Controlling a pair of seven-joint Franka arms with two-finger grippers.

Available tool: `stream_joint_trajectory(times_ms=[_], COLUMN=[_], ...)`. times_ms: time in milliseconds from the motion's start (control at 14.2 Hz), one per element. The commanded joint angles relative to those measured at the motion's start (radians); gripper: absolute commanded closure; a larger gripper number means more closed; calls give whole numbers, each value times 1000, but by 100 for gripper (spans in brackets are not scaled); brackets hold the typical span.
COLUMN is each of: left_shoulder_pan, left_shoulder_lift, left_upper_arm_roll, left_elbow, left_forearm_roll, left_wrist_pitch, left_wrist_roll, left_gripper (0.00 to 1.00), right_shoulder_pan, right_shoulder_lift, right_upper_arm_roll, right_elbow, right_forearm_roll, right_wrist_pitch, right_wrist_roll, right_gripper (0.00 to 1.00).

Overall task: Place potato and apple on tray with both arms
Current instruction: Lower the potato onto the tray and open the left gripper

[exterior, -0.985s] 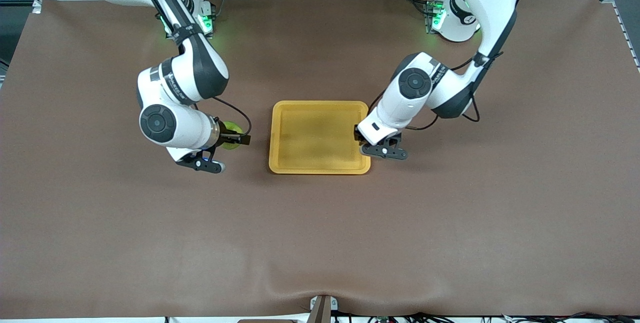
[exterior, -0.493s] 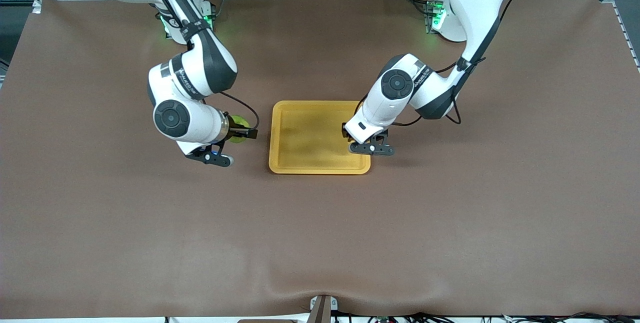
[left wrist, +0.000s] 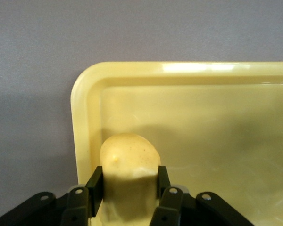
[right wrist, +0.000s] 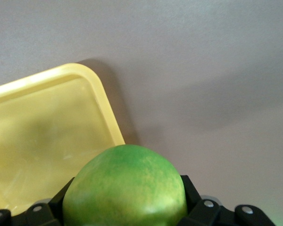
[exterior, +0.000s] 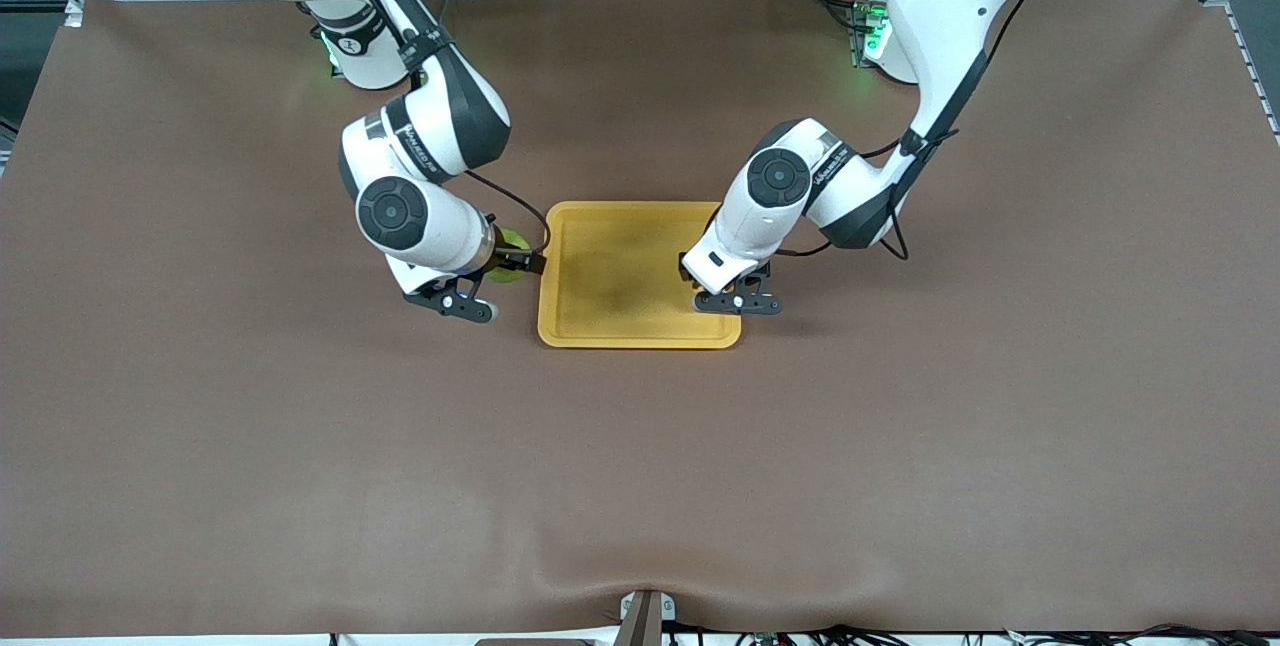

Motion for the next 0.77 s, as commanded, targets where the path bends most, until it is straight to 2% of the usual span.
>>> stream_joint_trajectory(times_ms=[0, 281, 422, 493, 704], left_shoulder_pan=[-15, -15, -15, -13, -13], left_shoulder_lift=[32, 45, 51, 52, 52], left_upper_arm_roll=[10, 16, 18, 18, 18], left_elbow=[31, 40, 45, 46, 57], left_forearm_roll=[31, 31, 31, 32, 46], left_wrist_pitch=[-16, -16, -16, -16, -18], left_wrist_roll=[-33, -64, -66, -61, -63], left_gripper=[72, 57, 30, 0, 0], right_shoulder_pan=[29, 76, 86, 95, 123], right_shoulder_lift=[5, 38, 64, 74, 110], right_upper_arm_roll=[0, 0, 0, 0, -2], right_elbow=[-21, -35, -33, -33, -32], right_forearm_roll=[-6, -5, -6, -6, -6], right_wrist_pitch=[46, 126, 165, 184, 247], right_wrist_roll=[50, 110, 139, 148, 193], right_gripper=[100, 100, 100, 100, 100])
